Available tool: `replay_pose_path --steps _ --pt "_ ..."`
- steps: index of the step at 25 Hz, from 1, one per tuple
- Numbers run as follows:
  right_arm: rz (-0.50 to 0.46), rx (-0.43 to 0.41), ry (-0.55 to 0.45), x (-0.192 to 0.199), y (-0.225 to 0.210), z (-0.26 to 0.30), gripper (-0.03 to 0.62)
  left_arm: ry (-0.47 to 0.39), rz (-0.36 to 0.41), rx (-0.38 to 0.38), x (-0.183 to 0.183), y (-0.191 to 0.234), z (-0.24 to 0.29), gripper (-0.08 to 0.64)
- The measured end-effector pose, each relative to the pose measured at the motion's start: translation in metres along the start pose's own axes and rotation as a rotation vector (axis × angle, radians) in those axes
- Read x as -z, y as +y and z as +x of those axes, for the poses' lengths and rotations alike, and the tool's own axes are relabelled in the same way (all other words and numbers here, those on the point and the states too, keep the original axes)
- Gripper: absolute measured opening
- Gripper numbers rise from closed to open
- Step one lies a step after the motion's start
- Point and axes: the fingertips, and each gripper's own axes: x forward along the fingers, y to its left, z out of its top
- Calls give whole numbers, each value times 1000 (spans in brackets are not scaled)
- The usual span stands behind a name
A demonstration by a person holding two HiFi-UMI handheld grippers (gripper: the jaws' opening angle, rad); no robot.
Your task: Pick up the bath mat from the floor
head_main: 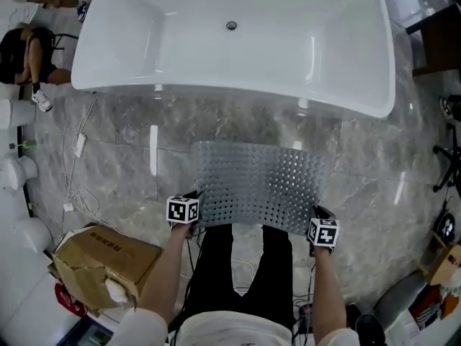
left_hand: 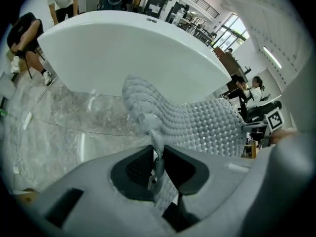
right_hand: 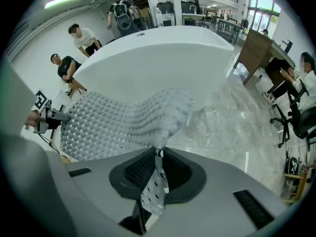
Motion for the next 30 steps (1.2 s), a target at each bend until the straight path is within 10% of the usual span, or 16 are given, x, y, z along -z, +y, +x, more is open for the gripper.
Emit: replay_pose_path --steps 14,30 --pt "-25 16 -250 -76 17 -142 48 -243 -3 -5 -59 -30 -149 63" --pt "-157 46 -776 -293 48 -330 48 -814 209 -41 -257 -59 -373 58"
